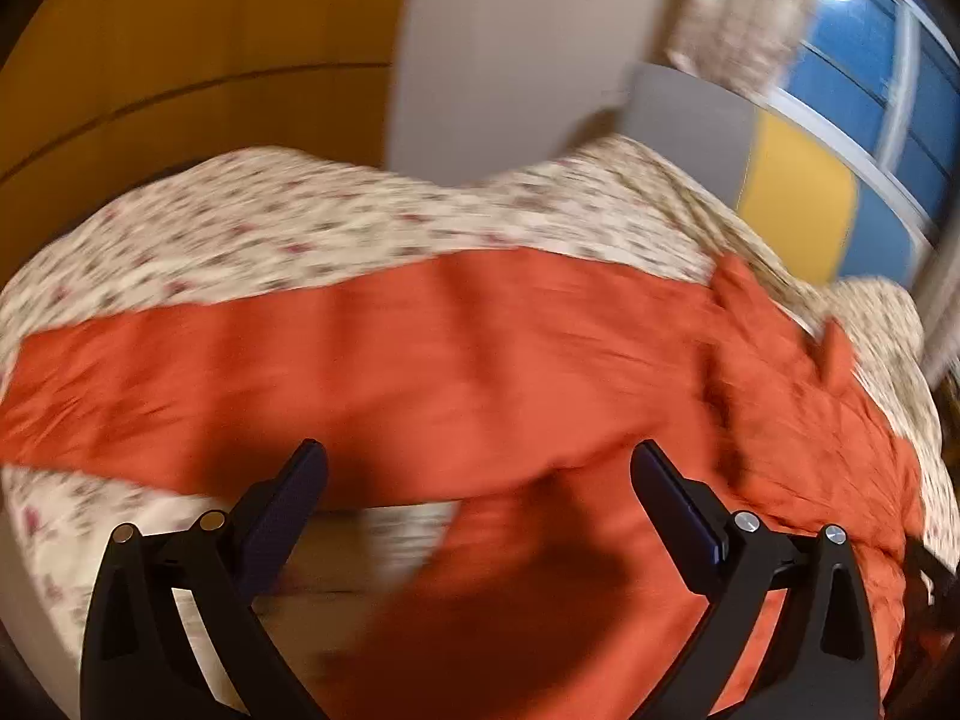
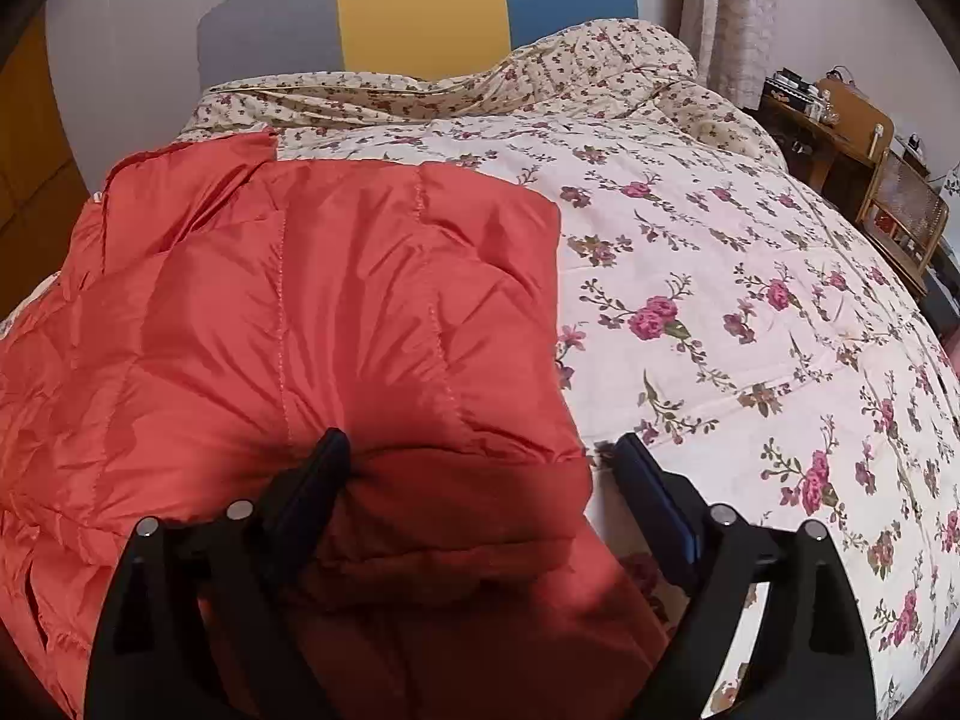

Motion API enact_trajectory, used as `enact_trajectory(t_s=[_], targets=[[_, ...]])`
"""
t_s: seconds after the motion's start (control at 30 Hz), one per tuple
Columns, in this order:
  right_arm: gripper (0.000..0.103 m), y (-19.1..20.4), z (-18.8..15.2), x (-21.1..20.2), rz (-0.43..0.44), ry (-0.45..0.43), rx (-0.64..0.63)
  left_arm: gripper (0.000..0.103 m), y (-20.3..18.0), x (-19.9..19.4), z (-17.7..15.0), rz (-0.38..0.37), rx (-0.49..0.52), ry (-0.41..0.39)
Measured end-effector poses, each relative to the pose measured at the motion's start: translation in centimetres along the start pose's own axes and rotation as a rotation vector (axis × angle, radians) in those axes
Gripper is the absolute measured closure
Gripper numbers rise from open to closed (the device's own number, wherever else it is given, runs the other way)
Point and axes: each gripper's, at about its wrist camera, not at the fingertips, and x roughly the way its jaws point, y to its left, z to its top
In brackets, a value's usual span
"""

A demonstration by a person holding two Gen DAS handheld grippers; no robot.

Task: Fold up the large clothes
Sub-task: 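Grasp the sleeve cuff with the left tool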

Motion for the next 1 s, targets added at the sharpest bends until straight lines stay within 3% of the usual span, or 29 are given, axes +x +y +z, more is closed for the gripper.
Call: enact_trajectory(t_s=[0.17, 0.4, 0.6, 0.73, 0.87, 1.0], targets=[[0.002, -0.4, 0.0, 0.1, -0.026, 0.004, 0.018, 0.003, 7.1, -1.6, -0.6, 0.096, -0.195, 0.001], [0.002, -0.9, 0.0, 0.1, -0.009, 0.009, 0.035, 0.003, 13.5, -1.9, -2.6, 0.154, -0.372, 0.052], [0.002, -0.9, 0.0, 0.1, -0.005, 0.010, 0.038, 0.003, 15.3, -1.8, -2.4, 0.107, -0.448, 0.021], [0.002, -1.0, -0.1, 0.2, 0.001, 0.011, 0.043, 0.003, 17.0, -2.0, -2.6, 0.025, -0.575, -0.028], [0.002, -1.0, -0.1, 0.2, 0.005, 0.011, 0.048, 0.014, 19.3, -1.9, -2.8, -0.030, -0.710, -0.080], [0.002, -1.1, -0.1, 0.2, 0.005, 0.011, 0.048, 0.017, 20.8, -1.4, -2.3, -0.039, -0.792, -0.102]])
